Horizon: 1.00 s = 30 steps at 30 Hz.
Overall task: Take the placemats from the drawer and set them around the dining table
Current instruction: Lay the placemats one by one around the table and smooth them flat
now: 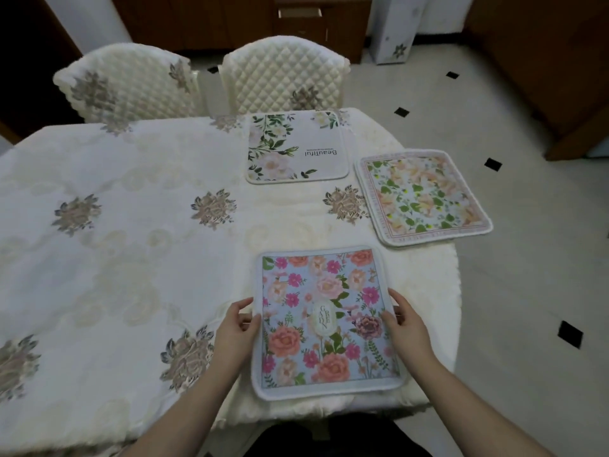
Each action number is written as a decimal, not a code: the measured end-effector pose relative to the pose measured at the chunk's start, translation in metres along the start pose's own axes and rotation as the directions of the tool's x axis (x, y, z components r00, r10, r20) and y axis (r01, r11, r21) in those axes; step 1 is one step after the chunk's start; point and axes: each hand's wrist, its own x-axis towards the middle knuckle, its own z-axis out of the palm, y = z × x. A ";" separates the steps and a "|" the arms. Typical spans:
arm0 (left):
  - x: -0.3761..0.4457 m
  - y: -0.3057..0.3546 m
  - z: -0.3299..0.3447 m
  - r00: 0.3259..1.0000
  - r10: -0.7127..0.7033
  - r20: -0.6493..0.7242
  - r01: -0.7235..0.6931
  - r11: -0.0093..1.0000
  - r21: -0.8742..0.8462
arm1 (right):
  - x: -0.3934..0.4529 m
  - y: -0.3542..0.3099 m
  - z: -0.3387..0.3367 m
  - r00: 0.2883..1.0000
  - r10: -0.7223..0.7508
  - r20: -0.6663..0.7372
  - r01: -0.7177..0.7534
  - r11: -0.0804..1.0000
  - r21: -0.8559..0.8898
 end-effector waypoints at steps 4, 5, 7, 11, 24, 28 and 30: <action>0.003 -0.008 -0.001 1.000 0.022 -0.014 -0.021 0.993 0.115 | 0.007 0.003 0.001 0.998 -0.047 -0.041 0.044 0.996 -0.078; 0.003 -0.009 -0.001 1.000 0.029 -0.011 -0.027 0.989 0.144 | 0.008 0.004 0.002 0.997 -0.061 -0.053 0.054 0.992 -0.117; 0.003 -0.012 -0.002 0.998 0.055 0.012 -0.056 0.978 0.200 | 0.008 0.006 0.003 0.995 -0.075 -0.069 0.061 0.980 -0.187; 0.007 -0.014 -0.003 0.996 0.087 0.029 -0.092 0.955 0.283 | 0.010 0.011 0.006 0.991 -0.108 -0.079 0.082 0.957 -0.278; 0.010 -0.023 0.015 0.929 0.270 -0.252 -0.097 0.837 0.539 | 0.034 0.006 0.007 0.968 -0.198 -0.153 0.119 0.902 -0.414; 0.034 0.006 0.034 0.829 0.546 -0.123 -0.390 0.721 0.572 | 0.046 -0.024 0.034 0.945 -0.326 -0.028 0.283 0.858 -0.428; 0.054 0.019 0.049 0.788 0.616 0.000 -0.498 0.637 0.588 | 0.056 -0.042 0.058 0.917 -0.385 0.104 0.387 0.796 -0.465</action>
